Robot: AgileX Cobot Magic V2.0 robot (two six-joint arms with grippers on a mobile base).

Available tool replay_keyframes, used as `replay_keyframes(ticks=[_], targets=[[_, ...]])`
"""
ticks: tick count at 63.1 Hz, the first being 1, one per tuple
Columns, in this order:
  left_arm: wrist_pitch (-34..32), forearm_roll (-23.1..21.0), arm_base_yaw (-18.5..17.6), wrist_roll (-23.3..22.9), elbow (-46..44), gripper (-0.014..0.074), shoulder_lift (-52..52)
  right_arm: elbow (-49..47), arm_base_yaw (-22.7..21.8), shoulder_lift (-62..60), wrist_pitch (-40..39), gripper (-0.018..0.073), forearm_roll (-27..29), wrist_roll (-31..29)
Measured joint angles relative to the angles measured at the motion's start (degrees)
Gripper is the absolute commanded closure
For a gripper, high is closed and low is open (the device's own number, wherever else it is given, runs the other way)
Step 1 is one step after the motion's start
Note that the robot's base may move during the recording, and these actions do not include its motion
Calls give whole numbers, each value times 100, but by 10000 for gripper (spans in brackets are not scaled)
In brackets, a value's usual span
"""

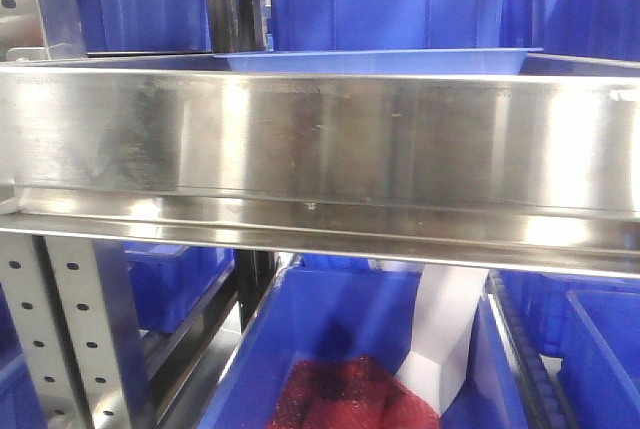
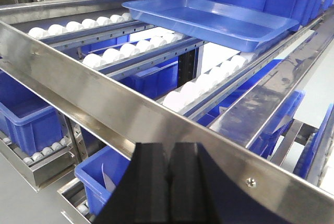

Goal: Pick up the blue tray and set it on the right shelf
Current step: 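Push the tray forward onto the roller shelf and lower it, then open both grippers and withdraw them from the tray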

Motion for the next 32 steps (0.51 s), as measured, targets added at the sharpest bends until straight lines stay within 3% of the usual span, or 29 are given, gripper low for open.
replay_keyframes(ticks=[20, 26, 32], targets=[[0, 56, 56, 0, 33, 645, -10, 5, 0, 0, 0, 539, 0, 0], [-46, 159, 509, 0, 151, 645, -165, 5, 0, 0, 0, 539, 0, 0], [-154, 13, 1243, 19, 469, 645, -471, 5, 0, 0, 0, 539, 0, -9]])
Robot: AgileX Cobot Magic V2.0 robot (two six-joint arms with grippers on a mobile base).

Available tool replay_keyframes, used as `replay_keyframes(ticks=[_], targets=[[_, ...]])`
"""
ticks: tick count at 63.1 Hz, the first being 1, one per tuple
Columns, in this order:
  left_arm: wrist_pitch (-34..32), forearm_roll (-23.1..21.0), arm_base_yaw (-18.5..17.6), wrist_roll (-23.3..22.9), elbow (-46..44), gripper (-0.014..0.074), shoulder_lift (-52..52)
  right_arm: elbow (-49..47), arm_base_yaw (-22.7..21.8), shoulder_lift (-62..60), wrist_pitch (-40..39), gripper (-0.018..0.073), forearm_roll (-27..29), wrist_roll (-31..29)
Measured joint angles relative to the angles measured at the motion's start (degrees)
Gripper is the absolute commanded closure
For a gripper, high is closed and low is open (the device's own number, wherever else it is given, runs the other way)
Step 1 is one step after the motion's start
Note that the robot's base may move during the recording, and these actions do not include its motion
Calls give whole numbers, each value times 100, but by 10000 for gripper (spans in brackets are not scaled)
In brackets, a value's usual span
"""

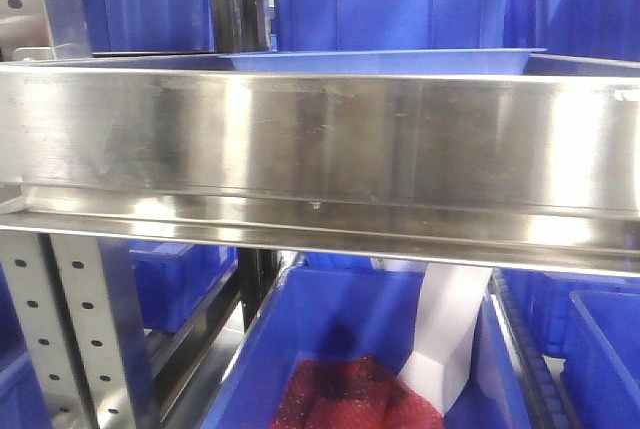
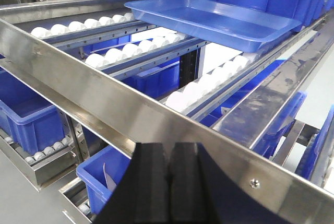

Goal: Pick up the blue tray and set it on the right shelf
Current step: 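Open both grippers and withdraw them from the tray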

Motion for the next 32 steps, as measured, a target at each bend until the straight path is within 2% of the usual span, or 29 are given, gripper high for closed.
replay_keyframes(ticks=[9, 17, 23, 32], targets=[[-585, -532, 1198, 633, 856, 645, -662, 0, 0, 0, 0, 539, 0, 0], [-1447, -719, 2015, 1066, 1703, 645, -996, 0, 0, 0, 0, 539, 0, 0], [-2098, -753, 2311, 1156, 2363, 645, -1011, 0, 0, 0, 0, 539, 0, 0], [-2908, -766, 2361, 1180, 3092, 645, -1011, 0, 0, 0, 0, 539, 0, 0]])
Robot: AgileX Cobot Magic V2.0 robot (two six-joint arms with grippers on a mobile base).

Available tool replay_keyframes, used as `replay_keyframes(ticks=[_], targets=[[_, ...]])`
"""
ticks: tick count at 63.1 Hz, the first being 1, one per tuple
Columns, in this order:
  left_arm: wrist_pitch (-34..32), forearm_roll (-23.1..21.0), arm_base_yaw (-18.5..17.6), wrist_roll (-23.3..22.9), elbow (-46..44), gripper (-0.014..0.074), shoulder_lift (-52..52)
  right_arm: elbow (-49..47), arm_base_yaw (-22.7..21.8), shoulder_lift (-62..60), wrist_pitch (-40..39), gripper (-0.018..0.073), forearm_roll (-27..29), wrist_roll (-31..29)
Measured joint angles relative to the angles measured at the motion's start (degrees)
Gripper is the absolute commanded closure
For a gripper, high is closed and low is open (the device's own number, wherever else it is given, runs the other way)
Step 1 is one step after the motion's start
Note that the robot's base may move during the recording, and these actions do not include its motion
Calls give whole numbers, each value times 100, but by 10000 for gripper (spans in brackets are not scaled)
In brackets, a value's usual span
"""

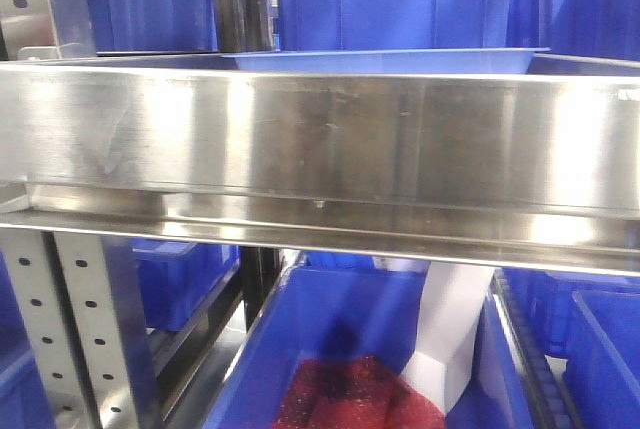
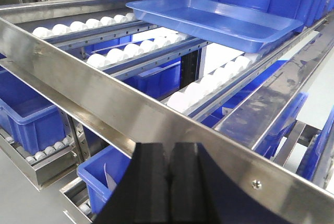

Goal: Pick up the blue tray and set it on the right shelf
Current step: 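Open both grippers and withdraw them from the tray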

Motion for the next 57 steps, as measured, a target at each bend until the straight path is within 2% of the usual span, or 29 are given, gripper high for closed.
replay_keyframes(ticks=[7, 51, 57], targets=[[-171, 11, 0, 22, 12, 645, 0, 0, 0, 0, 0, 539, 0, 0], [-181, 11, 0, 25, 12, 645, 0, 34, 0, 0, -10, 539, 0, 0], [-181, 11, 0, 25, 12, 645, 0, 154, -218, 0, -147, 539, 55, -102]])
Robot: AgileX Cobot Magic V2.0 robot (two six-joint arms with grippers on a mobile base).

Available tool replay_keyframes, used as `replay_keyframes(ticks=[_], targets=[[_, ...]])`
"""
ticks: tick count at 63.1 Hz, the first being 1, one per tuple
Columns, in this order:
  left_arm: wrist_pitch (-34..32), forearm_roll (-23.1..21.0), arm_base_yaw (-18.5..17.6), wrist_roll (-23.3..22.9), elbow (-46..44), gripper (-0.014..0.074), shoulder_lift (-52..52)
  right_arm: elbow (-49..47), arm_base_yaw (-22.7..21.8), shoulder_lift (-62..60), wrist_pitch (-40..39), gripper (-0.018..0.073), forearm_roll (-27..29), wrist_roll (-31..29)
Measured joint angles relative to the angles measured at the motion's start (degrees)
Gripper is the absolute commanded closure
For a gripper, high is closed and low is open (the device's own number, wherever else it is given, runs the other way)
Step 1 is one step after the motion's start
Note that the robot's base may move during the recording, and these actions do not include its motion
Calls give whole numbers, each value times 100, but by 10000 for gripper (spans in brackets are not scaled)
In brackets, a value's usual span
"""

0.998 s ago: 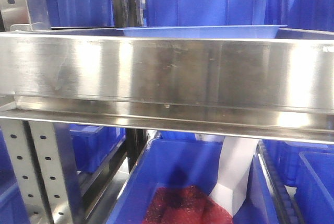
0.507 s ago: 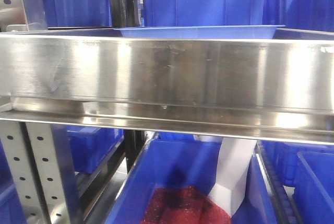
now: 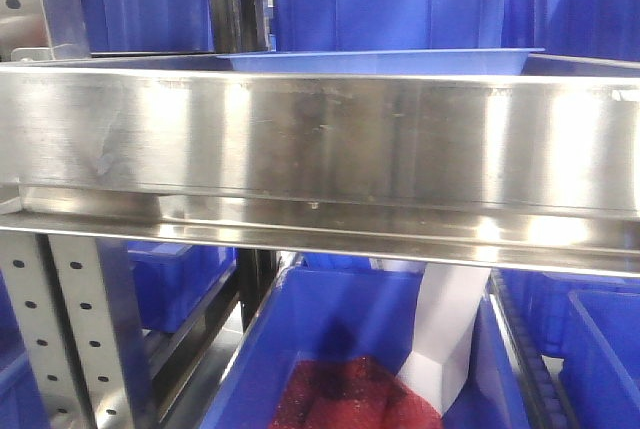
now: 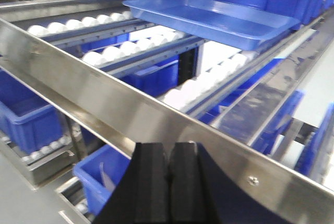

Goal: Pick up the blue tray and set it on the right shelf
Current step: 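Open both grippers and withdraw them from the tray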

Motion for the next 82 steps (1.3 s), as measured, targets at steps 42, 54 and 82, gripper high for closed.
replay_keyframes(ticks=[42, 54, 82], targets=[[0, 7, 0, 0, 0, 645, 0, 2449, -3247, -113, -3627, 539, 2372, -2459], [-13, 7, 0, 0, 0, 645, 0, 2452, -3320, -257, -3801, 539, 2387, -2465], [-13, 7, 0, 0, 0, 645, 0, 2452, -3320, -257, -3801, 539, 2397, -2465]])
